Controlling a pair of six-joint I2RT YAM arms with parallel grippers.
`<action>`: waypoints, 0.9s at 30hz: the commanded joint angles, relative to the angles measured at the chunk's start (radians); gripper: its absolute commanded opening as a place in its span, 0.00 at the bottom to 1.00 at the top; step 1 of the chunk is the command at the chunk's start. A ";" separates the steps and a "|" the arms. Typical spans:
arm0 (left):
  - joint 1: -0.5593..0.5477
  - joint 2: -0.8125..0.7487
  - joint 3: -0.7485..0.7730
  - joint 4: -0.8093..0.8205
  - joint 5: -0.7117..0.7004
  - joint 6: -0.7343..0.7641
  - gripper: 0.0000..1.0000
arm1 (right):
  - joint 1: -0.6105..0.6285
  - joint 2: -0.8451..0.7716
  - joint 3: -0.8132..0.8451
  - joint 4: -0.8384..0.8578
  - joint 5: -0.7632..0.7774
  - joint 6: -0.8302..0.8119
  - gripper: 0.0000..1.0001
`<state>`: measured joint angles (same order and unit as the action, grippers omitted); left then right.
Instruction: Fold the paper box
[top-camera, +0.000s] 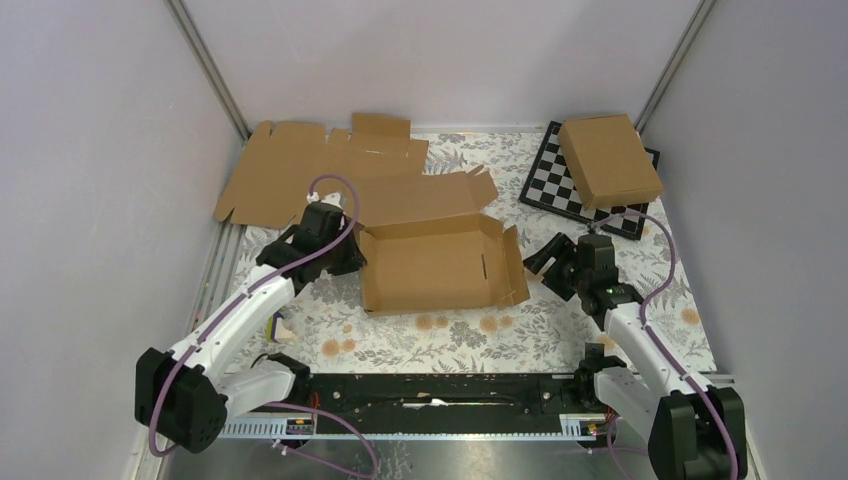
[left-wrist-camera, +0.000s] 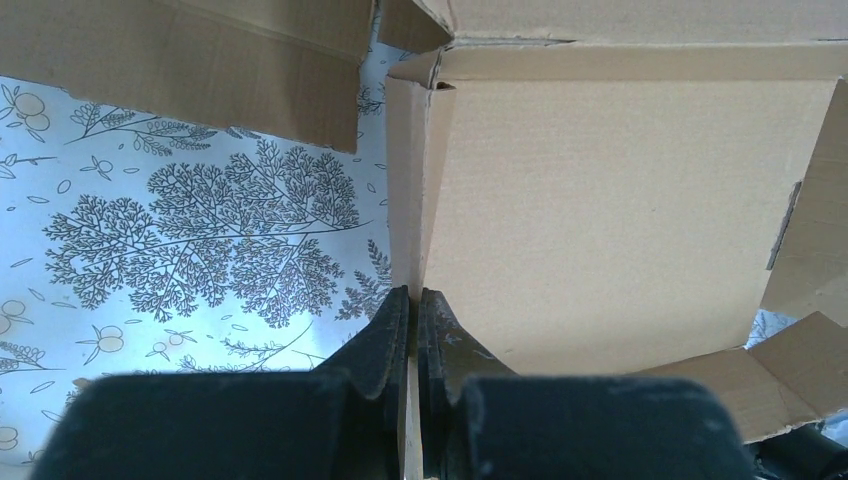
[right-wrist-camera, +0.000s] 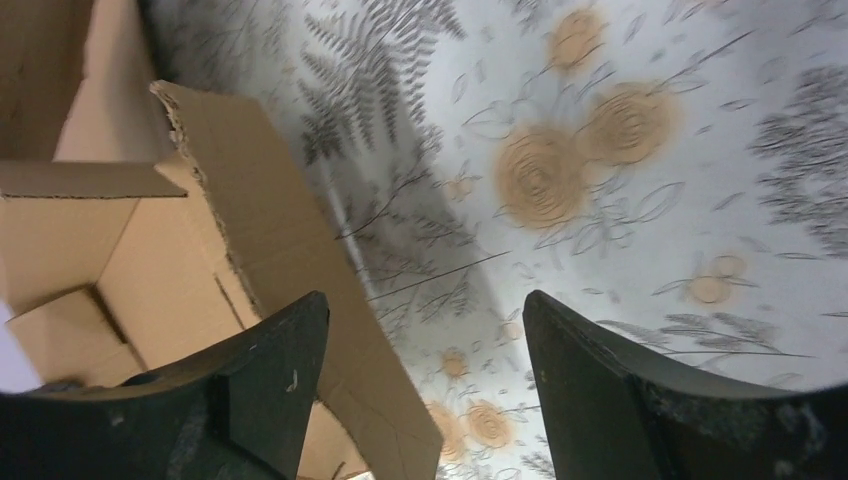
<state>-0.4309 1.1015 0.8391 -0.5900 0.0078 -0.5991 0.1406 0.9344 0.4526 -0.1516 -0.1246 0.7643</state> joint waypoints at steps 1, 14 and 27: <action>0.016 -0.052 0.020 0.055 0.071 0.012 0.00 | -0.012 -0.021 -0.040 0.141 -0.208 0.077 0.79; 0.030 -0.104 0.034 0.036 0.125 0.011 0.00 | -0.020 -0.126 -0.025 0.060 -0.055 0.114 0.72; 0.032 -0.094 0.045 0.022 0.153 0.024 0.00 | -0.020 -0.172 -0.162 0.533 -0.444 0.309 0.62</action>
<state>-0.4053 1.0145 0.8528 -0.5991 0.1387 -0.5827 0.1230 0.7860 0.3130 0.1589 -0.4171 0.9680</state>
